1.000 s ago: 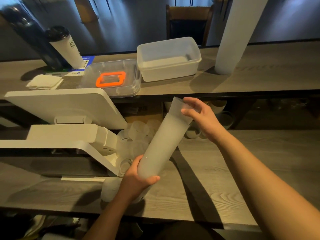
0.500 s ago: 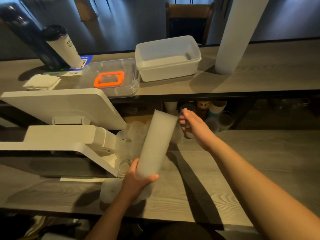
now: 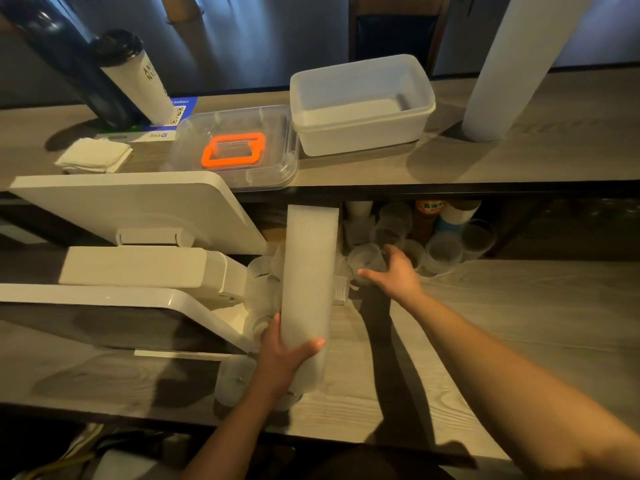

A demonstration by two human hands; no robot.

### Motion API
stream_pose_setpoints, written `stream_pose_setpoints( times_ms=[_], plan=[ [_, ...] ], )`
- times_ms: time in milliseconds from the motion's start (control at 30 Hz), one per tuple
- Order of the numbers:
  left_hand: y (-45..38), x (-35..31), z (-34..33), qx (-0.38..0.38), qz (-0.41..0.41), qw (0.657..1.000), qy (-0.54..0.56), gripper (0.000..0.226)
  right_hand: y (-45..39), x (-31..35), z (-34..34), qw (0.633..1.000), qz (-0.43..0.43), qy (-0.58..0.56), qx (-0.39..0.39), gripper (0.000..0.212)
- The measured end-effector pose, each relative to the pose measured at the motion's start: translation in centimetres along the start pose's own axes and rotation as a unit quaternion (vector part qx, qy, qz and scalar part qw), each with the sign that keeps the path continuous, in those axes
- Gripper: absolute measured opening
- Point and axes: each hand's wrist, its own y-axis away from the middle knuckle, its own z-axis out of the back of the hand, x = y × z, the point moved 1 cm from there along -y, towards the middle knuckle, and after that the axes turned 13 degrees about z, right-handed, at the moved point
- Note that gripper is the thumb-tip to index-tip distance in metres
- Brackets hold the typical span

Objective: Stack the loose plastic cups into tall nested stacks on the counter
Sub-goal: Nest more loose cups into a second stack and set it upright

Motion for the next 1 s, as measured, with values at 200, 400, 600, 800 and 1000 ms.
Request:
stream_pose_setpoints(
  times_ms=[200,400,600,800,1000],
  plan=[
    [0.0,0.3,0.9,0.008,0.003,1.000,-0.006,0.109,-1.4,0.3,-1.6,0.999,0.000,0.045,0.012,0.097],
    [-0.2,0.6,2.0,-0.011,0.017,1.000,-0.019,0.122,-0.9,0.1,-1.9,0.997,0.006,0.072,0.015,0.083],
    [-0.1,0.3,2.1,-0.014,0.014,0.999,-0.036,0.120,1.1,0.0,-0.6,0.998,-0.016,-0.038,-0.037,0.079],
    [0.3,-0.2,1.3,0.001,-0.016,0.998,-0.064,0.105,3.1,1.7,3.6,0.967,-0.019,-0.246,-0.065,0.059],
    [1.3,0.1,-0.2,-0.009,-0.053,0.993,-0.109,0.107,4.2,4.7,9.3,0.933,0.041,-0.351,-0.067,0.050]
  ],
)
